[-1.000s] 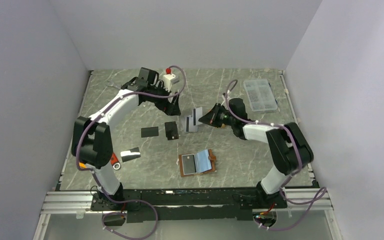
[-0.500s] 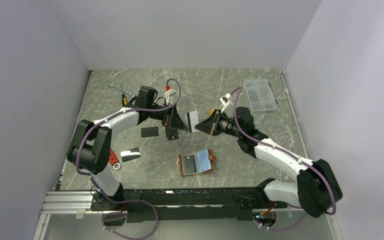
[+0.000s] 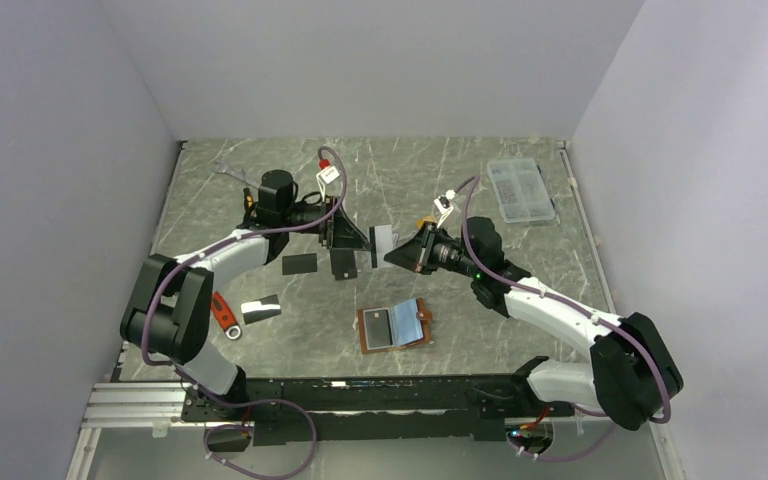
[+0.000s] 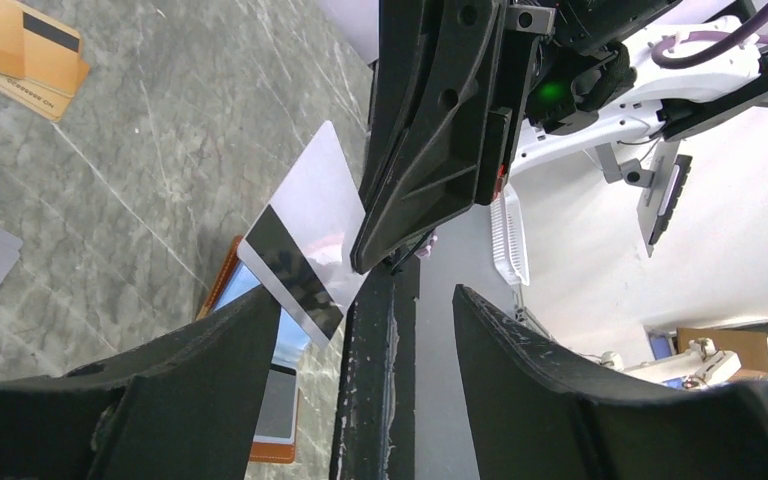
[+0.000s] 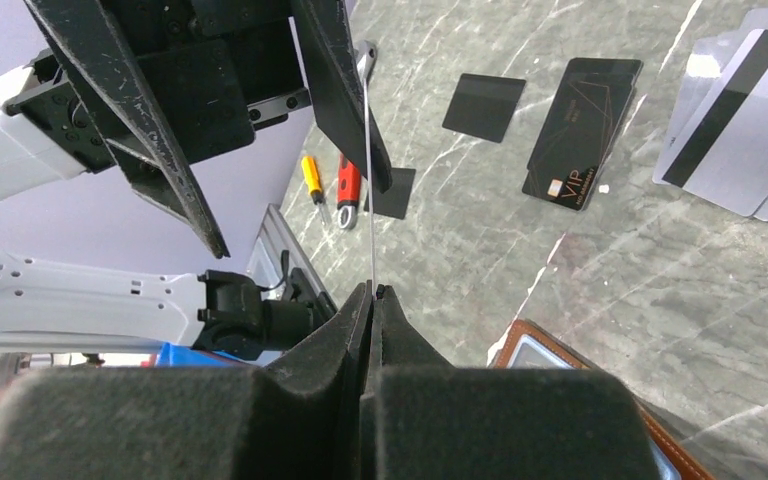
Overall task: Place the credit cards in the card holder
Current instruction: Pick up the credit card from the center of the board.
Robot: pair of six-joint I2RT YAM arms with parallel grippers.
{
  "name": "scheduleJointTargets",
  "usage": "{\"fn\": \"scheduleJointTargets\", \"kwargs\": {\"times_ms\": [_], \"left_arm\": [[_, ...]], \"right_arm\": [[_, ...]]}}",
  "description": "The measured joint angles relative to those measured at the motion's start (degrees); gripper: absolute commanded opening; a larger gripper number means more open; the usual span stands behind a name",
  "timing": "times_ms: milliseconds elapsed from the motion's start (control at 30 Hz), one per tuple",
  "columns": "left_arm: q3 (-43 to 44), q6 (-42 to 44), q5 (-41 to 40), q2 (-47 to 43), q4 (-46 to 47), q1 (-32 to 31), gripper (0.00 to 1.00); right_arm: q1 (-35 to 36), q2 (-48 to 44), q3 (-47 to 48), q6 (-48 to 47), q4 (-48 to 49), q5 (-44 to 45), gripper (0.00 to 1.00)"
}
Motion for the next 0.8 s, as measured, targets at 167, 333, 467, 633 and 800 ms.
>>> {"fn": "scheduleJointTargets", "kwargs": {"times_ms": [167, 333, 467, 633, 800], "left_arm": [[0.0, 1.7, -0.4, -0.1, -2.0, 0.3, 0.65], [0.0, 4.7, -0.6, -1.4, -5.9, 0.2, 0.63], [0.1, 6.7, -1.0, -1.8, -8.0, 0.2, 0.57], [0.1, 7.1, -1.6, -1.8, -8.7, 0.2, 0.51], [0.1, 7.8, -2.2, -1.8, -8.9, 0.2, 0.46]], "right_arm": [[0.4, 0.3, 0.0, 0.8, 1.1, 0.0, 0.0], [0.7, 0.2, 0.0, 0.7, 0.2, 0.1, 0.0], [0.7, 0.1, 0.1, 0.3, -0.3, 0.1, 0.0], [0.7, 0.1, 0.2, 0.4, -0.3, -0.1, 0.0], [0.9, 0.3, 0.2, 0.6, 0.2, -0.3, 0.0]]}}
